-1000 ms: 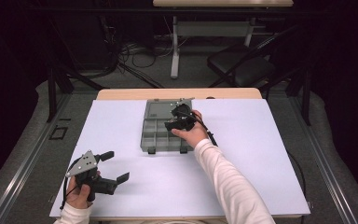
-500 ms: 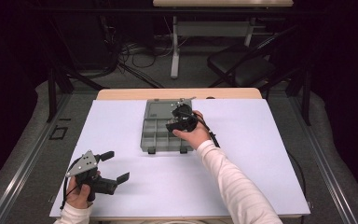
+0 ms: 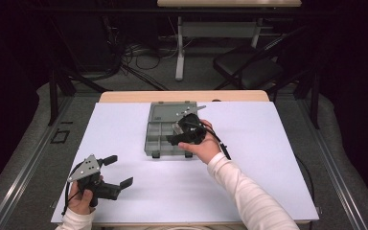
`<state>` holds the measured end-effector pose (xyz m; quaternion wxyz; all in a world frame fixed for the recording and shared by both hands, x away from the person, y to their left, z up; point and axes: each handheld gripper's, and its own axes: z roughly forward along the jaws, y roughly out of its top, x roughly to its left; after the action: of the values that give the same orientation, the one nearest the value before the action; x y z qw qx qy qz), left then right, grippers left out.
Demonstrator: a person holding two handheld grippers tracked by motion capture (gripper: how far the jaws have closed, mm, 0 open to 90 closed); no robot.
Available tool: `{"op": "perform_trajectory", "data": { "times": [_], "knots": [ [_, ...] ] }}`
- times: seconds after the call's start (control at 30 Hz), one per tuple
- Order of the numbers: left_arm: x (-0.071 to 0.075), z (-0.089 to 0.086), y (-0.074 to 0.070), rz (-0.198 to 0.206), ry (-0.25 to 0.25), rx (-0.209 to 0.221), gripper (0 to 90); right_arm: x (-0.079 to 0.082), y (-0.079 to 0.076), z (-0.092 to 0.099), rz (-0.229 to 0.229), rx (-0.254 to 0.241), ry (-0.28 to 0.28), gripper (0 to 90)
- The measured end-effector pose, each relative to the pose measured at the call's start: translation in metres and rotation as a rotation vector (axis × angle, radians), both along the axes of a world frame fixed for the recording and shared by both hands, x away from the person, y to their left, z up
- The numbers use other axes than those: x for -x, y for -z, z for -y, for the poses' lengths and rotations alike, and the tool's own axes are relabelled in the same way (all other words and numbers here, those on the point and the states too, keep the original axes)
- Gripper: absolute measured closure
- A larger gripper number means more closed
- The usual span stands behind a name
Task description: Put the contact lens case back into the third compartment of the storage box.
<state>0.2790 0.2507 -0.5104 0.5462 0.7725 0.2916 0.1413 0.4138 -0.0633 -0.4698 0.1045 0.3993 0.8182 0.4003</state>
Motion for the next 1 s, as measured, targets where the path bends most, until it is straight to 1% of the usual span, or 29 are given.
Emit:
{"op": "perform_trajectory", "data": {
  "times": [0.03,0.07,0.1,0.2,0.23,0.27,0.37,0.47,0.6,0.7,0.77,0.87,1.0],
  "knots": [
    [0.0,0.0,0.0,0.0,0.0,0.0,0.3,0.006,0.0,0.003,0.008,-0.016,-0.008,24.2],
    [0.0,0.0,0.0,0.0,0.0,0.0,0.3,0.009,-0.001,0.004,0.012,-0.021,-0.01,23.7],
    [0.0,0.0,0.0,0.001,-0.005,-0.001,0.3,0.013,-0.001,0.005,0.014,-0.024,-0.015,22.9],
    [0.0,0.001,0.0,-0.003,0.007,0.007,0.3,0.024,-0.001,0.01,0.038,-0.032,-0.031,18.9],
    [-0.001,0.001,0.0,-0.001,0.009,0.005,0.3,0.028,-0.002,0.012,0.038,-0.034,-0.036,18.5],
    [0.0,0.001,0.0,0.002,-0.006,-0.004,0.3,0.031,-0.002,0.014,0.045,-0.038,-0.04,17.6],
    [0.0,0.001,0.0,0.001,-0.006,-0.005,0.3,0.041,-0.003,0.02,0.05,-0.055,-0.05,15.5],
    [0.0,0.001,0.0,0.0,-0.007,-0.005,0.3,0.051,-0.001,0.026,0.07,-0.042,-0.042,15.1],
    [0.0,0.001,0.0,0.001,-0.006,-0.005,0.3,0.062,0.002,0.034,0.073,-0.049,-0.023,14.9],
    [0.0,0.001,0.0,0.001,-0.006,-0.006,0.3,0.07,0.005,0.04,0.092,-0.037,-0.011,14.5],
    [0.0,0.001,0.0,0.0,-0.006,-0.008,0.3,0.075,0.007,0.044,0.096,-0.037,-0.004,14.4],
    [0.0,0.001,0.0,0.001,-0.006,-0.007,0.3,0.081,0.011,0.05,0.112,-0.02,0.006,14.3],
    [0.0,0.002,0.0,0.001,-0.006,-0.008,0.3,0.09,0.015,0.056,0.116,-0.019,0.015,14.2]
  ]
}}
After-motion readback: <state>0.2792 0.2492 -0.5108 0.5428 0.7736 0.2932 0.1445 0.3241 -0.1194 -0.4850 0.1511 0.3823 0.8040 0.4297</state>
